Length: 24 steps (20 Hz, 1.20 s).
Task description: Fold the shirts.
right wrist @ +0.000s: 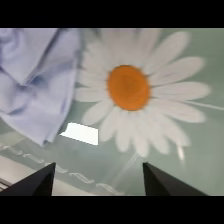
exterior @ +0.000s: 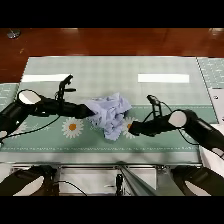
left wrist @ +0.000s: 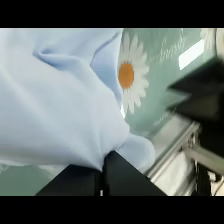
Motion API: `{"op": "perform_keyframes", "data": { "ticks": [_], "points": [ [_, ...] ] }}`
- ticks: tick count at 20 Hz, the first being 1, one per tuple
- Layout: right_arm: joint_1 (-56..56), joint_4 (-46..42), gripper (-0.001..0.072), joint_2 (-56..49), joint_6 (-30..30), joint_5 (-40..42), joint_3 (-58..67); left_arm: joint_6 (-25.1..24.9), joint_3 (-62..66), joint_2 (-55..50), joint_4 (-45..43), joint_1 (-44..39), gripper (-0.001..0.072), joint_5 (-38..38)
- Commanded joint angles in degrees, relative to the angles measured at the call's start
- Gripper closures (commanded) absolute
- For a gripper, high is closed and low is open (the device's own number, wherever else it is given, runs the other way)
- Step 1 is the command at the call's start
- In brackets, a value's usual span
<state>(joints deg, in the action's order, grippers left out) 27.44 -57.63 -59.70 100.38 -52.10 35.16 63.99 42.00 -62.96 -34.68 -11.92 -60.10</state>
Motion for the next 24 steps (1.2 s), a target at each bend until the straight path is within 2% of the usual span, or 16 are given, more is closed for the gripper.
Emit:
{"op": "perform_keyframes", "data": {
  "ticks": [1,4,9,17,20,24],
  "points": [
    [6.2,11.2,0.0085,-6.1,-3.5,6.8,0.0,-0.3,1.6,0.0,1.7,2.1,0.0685,1.8],
    [6.7,19.5,0.0086,-9.4,-8.1,10.2,0.0,-0.3,1.5,-0.1,1.7,2.0,0.0686,1.4],
    [6.7,25.7,0.0086,-14.8,-12.6,7.0,1.7,-0.3,1.5,-0.1,1.7,2.0,0.0685,1.4],
    [6.7,27.2,0.0088,-20.2,-14.4,5.0,5.2,-0.3,1.5,-0.1,1.7,2.0,0.0685,1.4],
    [6.7,27.3,0.0136,-21.2,-14.3,6.0,7.3,-0.3,1.5,-0.1,1.7,2.0,0.0685,1.4],
    [9.4,28.9,0.0142,-25.0,-14.5,5.6,10.7,-0.3,1.5,-0.1,1.7,2.0,0.0685,1.4]
  ]
}}
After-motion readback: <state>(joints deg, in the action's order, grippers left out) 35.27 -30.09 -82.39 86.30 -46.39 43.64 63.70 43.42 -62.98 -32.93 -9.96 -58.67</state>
